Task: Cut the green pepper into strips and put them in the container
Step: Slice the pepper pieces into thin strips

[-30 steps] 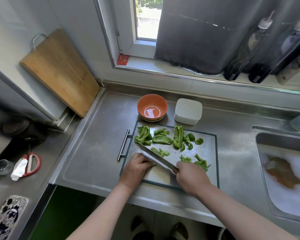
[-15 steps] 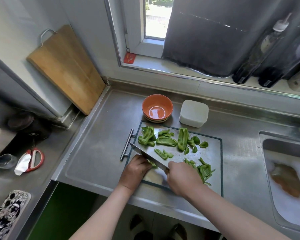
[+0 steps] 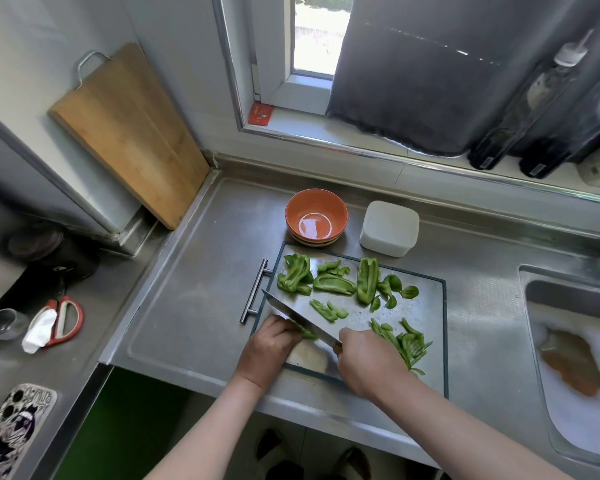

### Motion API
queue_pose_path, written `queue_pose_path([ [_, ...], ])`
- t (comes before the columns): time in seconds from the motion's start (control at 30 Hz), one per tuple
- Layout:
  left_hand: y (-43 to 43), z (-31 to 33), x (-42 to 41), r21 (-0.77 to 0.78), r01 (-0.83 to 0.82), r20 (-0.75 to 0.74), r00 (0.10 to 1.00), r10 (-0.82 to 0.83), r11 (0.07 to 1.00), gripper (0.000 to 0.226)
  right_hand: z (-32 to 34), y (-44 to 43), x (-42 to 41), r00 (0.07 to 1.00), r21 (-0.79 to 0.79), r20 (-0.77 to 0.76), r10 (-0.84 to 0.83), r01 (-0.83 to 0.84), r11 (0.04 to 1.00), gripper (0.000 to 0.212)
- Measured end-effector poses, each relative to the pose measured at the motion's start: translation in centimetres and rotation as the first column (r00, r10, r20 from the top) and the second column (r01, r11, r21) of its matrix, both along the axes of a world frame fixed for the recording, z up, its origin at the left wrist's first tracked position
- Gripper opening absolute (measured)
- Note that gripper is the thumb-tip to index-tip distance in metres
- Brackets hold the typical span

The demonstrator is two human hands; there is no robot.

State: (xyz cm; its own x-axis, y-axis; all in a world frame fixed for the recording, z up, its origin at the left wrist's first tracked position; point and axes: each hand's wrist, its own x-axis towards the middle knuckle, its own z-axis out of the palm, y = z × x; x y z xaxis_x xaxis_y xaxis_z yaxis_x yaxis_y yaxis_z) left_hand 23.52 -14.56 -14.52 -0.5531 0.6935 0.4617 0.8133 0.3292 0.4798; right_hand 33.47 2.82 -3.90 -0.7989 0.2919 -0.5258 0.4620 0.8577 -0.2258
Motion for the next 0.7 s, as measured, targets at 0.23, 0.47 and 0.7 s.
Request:
queue_pose_path([
  [0.23, 0.1, -0.1, 0.2, 0.020, -0.045, 0.031, 0.999, 0.044, 0.999, 0.013, -1.1, -0.2, -0.7, 0.999, -0.059, 0.031, -0.021, 0.023, 0.998, 0.007],
  [0.47, 0.1, -0.2, 0.1, 0.030, -0.061, 0.068, 0.996, 0.059, 0.998, 0.016, -1.3, -0.1, 0.3, 0.998, -0.071, 0.037, -0.042, 0.045, 0.996, 0.009],
  [0.7, 0.1, -0.6, 0.2, -0.001, -0.066, 0.127, 0.990, 0.065, 0.998, 0.014, -0.8, 1.0, 0.4, 0.996, -0.068, 0.031, -0.079, 0.081, 0.994, 0.011],
])
